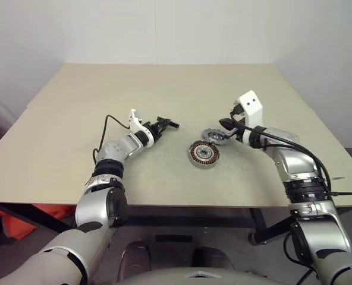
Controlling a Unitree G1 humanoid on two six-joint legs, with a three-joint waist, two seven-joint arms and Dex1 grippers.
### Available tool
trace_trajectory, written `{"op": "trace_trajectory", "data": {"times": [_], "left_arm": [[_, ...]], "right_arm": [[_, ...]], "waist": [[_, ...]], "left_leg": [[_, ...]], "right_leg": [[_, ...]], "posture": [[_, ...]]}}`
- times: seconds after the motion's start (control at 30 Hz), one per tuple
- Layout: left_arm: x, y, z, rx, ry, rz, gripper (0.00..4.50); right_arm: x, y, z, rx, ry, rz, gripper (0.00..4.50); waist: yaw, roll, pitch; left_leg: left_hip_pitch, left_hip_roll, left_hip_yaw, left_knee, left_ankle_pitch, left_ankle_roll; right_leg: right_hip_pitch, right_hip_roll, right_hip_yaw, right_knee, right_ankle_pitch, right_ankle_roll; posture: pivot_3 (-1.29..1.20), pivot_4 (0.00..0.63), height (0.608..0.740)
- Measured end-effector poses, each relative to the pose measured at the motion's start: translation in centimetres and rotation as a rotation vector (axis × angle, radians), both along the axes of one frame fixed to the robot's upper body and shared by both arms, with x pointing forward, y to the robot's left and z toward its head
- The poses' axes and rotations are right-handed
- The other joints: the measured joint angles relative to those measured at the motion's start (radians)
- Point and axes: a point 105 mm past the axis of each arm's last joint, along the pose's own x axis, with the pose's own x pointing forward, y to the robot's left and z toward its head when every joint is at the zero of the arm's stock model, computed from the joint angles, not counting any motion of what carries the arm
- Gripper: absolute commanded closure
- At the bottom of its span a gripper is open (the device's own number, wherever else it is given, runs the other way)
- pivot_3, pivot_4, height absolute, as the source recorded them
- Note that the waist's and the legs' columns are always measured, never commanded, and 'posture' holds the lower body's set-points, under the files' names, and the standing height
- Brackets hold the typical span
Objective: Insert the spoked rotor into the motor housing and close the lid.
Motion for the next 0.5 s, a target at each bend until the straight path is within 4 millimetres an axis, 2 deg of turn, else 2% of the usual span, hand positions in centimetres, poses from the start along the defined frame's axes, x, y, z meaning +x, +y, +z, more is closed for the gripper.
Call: {"op": "trace_trajectory", "data": {"times": [0.1, 0.2, 0.37, 0.5], "left_arm": [[-0.8, 0.3, 1.2, -0.041, -0.022, -0.021, 3.55], [-1.4, 0.8, 0.8, -0.039, 0.007, -0.013, 3.55], [-1.6, 1.2, -0.8, -0.009, 0.071, 0.025, 3.55], [-1.3, 1.2, -1.0, 0.01, 0.069, 0.059, 3.55]], "right_arm": [[-0.5, -1.5, -0.5, -0.028, 0.018, -0.011, 4.5], [-0.6, -2.1, -0.7, -0.036, 0.027, -0.021, 4.5], [-0.6, -2.0, -0.5, -0.029, 0.018, -0.021, 4.5], [-0.5, -1.4, -0.6, -0.011, 0.019, -0.006, 4.5]], "waist": [[0.0, 0.0, 0.0], [-0.005, 0.0, 0.0], [-0.007, 0.0, 0.0], [-0.007, 0.0, 0.0]], "left_leg": [[0.0, 0.0, 0.0, 0.0, 0.0, 0.001], [0.0, 0.0, 0.0, 0.001, 0.0, 0.001], [0.0, 0.0, 0.0, 0.001, 0.0, 0.0], [0.0, 0.0, 0.0, 0.001, 0.0, 0.001]], "right_leg": [[0.0, 0.0, 0.0, 0.0, 0.0, 0.0], [0.0, 0.0, 0.0, 0.0, 0.0, 0.0], [0.0, 0.0, -0.001, 0.0, -0.004, 0.007], [0.0, 0.0, -0.001, 0.0, -0.001, 0.001]], "posture": [[0.0, 0.0, 0.74], [0.0, 0.0, 0.74], [0.0, 0.0, 0.74], [0.0, 0.0, 0.74]]}}
